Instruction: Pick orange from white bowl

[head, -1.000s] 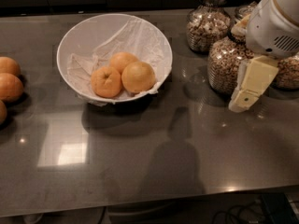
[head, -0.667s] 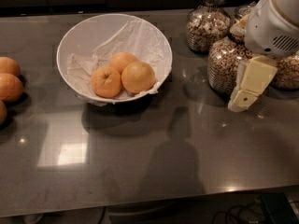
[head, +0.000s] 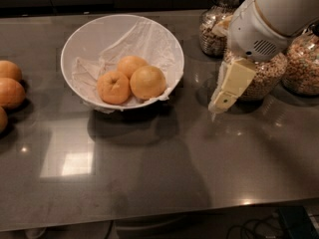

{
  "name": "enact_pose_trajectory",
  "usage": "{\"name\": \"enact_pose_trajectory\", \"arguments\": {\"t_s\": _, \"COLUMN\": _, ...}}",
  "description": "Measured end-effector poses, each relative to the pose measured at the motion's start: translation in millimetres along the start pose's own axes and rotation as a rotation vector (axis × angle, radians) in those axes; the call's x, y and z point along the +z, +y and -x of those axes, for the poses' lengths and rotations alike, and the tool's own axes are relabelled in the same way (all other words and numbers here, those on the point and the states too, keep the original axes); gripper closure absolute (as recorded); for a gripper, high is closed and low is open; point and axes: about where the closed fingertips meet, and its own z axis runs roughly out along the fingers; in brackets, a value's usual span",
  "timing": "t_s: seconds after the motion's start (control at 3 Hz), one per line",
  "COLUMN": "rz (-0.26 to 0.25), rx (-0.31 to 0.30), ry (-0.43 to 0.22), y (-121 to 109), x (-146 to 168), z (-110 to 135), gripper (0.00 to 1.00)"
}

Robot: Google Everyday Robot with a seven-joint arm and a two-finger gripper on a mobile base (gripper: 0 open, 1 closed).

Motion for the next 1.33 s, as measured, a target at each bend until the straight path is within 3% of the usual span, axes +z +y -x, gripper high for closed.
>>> {"name": "enact_pose_trajectory", "arguments": {"t_s": 0.67, "rz": 0.053, "rx": -0.073, "ry": -0.160, "y": -12, "x": 22, "z": 63, "gripper": 0.00}}
{"name": "enact_pose_trajectory", "arguments": {"t_s": 1.0, "rz": 0.053, "rx": -0.074, "ry": -0.164, "y": -11, "x": 23, "z": 64, "gripper": 0.00}}
{"name": "enact_pose_trajectory", "arguments": {"t_s": 1.33, "rz": 0.041, "rx": -0.050, "ry": -0.241, "y": -20, "x": 41, "z": 80, "gripper": 0.00}}
